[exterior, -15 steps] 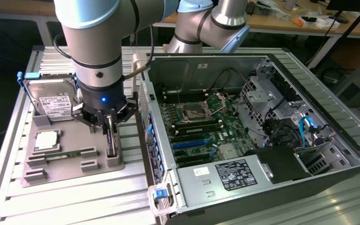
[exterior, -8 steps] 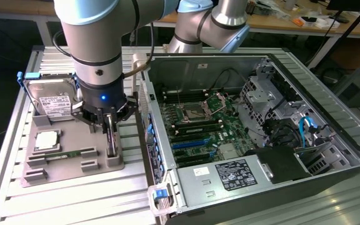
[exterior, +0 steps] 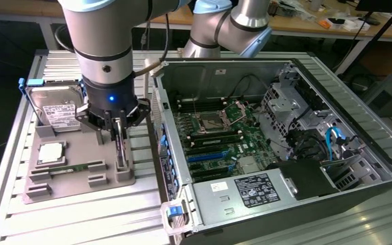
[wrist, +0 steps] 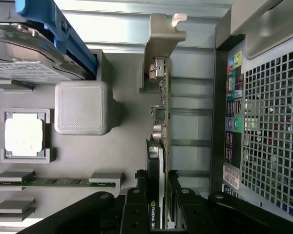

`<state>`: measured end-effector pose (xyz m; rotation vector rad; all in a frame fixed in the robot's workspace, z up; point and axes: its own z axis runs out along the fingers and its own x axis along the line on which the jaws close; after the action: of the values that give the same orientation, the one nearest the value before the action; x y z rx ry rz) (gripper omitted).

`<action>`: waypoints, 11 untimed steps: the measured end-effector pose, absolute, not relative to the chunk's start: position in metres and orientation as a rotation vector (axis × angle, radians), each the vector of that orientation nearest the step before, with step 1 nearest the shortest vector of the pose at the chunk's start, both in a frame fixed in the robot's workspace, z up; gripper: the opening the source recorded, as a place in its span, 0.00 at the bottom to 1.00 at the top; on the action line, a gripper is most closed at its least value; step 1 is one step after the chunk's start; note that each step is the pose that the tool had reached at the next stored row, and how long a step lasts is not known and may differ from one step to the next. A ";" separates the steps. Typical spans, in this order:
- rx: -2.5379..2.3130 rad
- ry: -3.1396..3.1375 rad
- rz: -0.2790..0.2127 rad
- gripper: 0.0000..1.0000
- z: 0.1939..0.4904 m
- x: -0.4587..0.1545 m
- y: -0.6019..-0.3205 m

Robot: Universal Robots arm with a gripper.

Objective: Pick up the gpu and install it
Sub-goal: 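Pick up the gpu and move the gpu toward the slot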

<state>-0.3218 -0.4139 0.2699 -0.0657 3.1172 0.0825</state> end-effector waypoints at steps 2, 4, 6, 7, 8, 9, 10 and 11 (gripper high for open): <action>-0.066 3.117 0.082 0.27 0.274 -0.322 -0.414; -0.066 3.117 0.083 0.27 0.278 -0.322 -0.414; -0.066 3.117 0.082 0.27 0.282 -0.322 -0.414; -0.066 3.117 0.083 0.27 0.284 -0.322 -0.414; -0.066 3.117 0.083 0.27 0.285 -0.322 -0.414; -0.066 3.117 0.082 0.27 0.287 -0.322 -0.414; -0.066 3.117 0.082 0.27 0.287 -0.322 -0.414; -0.066 3.117 0.083 0.27 0.287 -0.322 -0.414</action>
<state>-0.3218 -0.4137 0.2874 -0.0657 3.1170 0.0828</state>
